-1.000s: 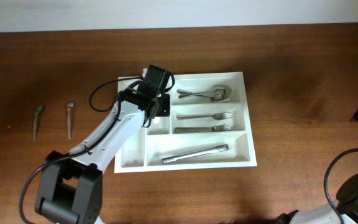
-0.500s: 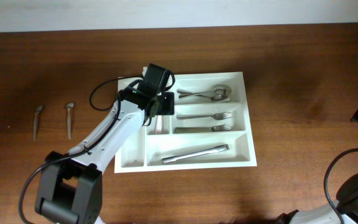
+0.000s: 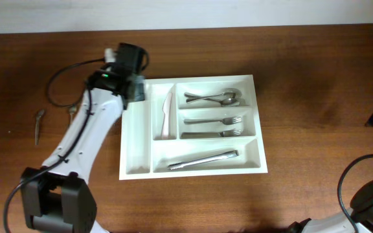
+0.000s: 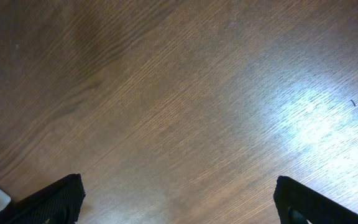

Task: Pack container
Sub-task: 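Release the knife and move the left gripper over a small spoon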

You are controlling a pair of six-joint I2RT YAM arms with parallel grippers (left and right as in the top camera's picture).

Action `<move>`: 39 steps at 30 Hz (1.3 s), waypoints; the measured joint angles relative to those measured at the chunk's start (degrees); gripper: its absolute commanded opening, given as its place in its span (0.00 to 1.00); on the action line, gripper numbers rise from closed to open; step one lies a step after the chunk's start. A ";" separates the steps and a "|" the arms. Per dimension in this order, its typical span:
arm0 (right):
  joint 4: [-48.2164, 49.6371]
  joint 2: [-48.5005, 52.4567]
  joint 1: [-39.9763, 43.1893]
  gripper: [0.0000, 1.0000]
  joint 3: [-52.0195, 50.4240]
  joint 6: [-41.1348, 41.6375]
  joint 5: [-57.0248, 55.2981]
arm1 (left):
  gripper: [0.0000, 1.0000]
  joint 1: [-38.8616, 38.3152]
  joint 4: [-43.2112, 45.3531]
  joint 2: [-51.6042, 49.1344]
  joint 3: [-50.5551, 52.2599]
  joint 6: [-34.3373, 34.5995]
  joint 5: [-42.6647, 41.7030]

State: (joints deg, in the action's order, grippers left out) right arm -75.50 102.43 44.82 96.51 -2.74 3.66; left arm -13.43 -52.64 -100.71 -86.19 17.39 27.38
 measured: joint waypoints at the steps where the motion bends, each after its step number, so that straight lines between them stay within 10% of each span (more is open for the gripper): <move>1: -0.02 0.00 0.00 0.99 0.00 -0.02 0.00 | 0.99 1.07 -1.44 0.00 -0.02 -0.11 0.61; 21: -0.02 0.00 0.00 0.99 0.00 0.00 0.00 | 0.99 25.49 -0.63 0.00 -0.02 -16.24 -20.00; 39: 0.00 0.00 0.00 0.99 0.00 -0.02 0.02 | 0.99 25.94 -3.91 -15.26 -2.36 -22.29 -22.91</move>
State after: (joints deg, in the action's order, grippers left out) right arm -75.50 102.43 44.82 96.51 -2.76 3.68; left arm 12.51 -56.55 -115.96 -88.55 -4.91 4.47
